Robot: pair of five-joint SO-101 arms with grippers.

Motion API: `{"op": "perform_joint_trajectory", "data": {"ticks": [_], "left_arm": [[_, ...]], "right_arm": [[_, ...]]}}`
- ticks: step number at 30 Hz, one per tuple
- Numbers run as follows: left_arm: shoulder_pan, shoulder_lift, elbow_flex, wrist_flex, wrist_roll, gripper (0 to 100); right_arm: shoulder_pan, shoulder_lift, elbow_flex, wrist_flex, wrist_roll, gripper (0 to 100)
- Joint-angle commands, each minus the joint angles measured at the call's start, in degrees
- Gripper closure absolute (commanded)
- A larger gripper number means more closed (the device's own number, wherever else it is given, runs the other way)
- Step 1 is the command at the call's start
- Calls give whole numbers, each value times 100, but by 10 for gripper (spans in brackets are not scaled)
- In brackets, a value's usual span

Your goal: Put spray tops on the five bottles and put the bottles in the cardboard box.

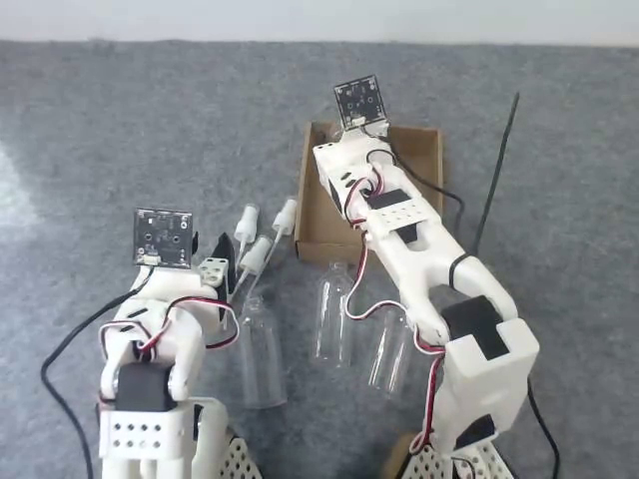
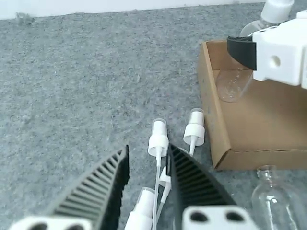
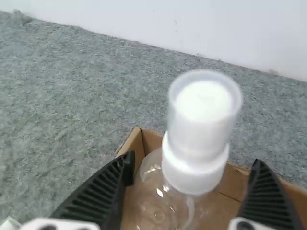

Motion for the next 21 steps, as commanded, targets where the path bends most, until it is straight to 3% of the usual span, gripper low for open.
{"op": "perform_joint_trajectory", "data": {"ticks": [1,14,21], "left_arm": [[-26,-70,-31,-211,-26,888],[-26,-70,-31,-220,-35,888],[-26,-70,-31,-229,-35,888]], "right_arm": [[-92,-180,-519,-66,387,682],[-119,-189,-1371,778,475,681],[-338,-189,-2382,1719,475,682]]}}
